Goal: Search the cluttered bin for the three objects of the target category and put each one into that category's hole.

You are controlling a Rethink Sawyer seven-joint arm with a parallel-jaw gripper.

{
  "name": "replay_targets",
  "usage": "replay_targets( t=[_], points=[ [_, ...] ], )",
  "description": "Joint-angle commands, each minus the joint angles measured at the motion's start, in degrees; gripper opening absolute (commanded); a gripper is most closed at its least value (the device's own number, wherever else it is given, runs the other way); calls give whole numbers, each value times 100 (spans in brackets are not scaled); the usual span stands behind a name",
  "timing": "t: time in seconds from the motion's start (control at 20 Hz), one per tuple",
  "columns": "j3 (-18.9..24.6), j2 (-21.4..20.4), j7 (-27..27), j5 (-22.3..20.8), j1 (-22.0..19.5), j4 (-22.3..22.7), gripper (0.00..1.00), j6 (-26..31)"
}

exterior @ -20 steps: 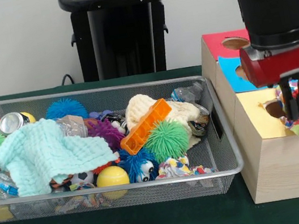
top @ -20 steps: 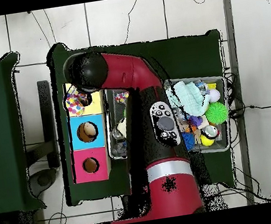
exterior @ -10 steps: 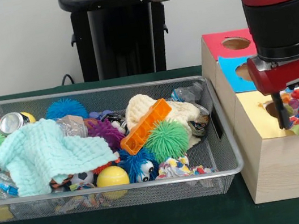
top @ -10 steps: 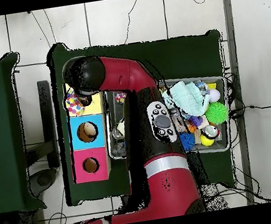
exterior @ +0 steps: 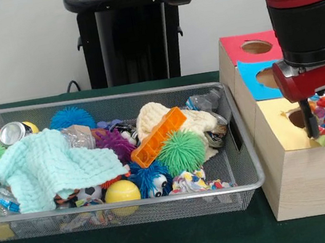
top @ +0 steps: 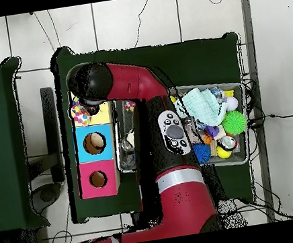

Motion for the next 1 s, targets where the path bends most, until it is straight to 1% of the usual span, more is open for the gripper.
replay_targets(
  t=[0.05,0.35,0.45,0.65,0.8,1.0],
  points=[
    [479,90,479,49,-185,731,100,94],
    [661,192,379,142,-269,782,100,108],
    [826,237,266,198,-346,801,100,101],
    [1218,249,89,244,-546,1041,100,-345],
    [1411,226,80,165,-663,1234,100,-646],
    [1555,209,119,73,-752,1323,100,-744]
  ],
)
